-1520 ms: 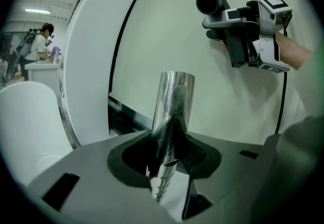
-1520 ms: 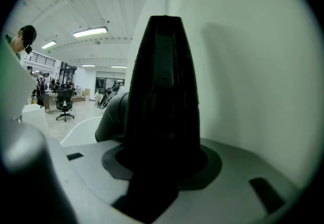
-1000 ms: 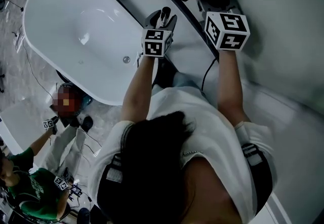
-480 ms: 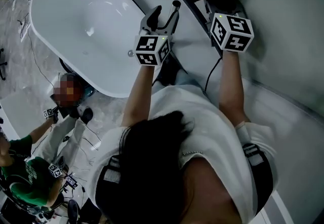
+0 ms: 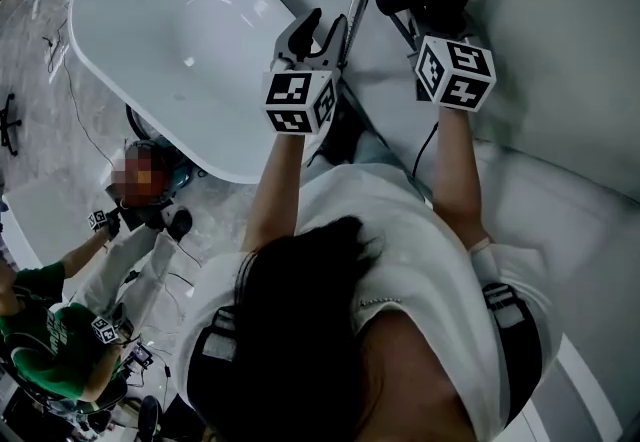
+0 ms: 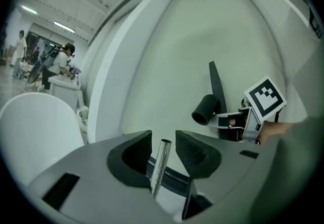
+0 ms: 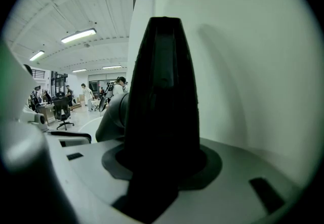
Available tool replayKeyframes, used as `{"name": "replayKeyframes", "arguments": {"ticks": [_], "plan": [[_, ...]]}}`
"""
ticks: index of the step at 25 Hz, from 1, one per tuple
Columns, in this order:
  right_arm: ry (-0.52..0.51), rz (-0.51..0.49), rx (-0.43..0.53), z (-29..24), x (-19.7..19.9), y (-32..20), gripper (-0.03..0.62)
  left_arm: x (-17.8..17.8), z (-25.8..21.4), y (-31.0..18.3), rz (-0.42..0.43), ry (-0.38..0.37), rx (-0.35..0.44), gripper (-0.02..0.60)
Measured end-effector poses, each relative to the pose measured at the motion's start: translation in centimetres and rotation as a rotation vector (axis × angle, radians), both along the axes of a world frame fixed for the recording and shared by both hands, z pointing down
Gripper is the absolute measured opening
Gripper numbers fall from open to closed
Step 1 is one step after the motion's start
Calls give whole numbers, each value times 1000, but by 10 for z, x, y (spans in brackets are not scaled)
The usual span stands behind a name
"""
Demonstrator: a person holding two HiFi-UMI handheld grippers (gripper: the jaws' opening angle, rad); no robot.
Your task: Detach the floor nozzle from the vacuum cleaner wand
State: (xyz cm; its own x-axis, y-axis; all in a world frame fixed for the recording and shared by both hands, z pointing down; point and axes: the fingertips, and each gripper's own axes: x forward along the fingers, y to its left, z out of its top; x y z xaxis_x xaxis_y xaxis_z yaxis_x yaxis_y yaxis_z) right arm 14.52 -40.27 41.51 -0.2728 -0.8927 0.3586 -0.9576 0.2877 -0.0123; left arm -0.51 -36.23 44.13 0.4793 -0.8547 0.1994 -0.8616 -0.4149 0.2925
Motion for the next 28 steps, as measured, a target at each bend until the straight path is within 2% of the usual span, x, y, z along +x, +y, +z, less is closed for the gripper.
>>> {"name": "replayKeyframes", "arguments": {"ticks": [7,14,21,28], "plan": [[-27,21,-21,24,-11,27,196,-18,8,15,-37,-48,-3,53],[-44,22,-30,37,-26,58,196,-32,12,34,-60,-68,-31,5],[-55,7,-27,39,-42,84,196,-30,10,52,-47,-85,-33,5],[-46,17,-21,41,-41,105,196,-27,11,68,-52,-97,-45,5]]}}
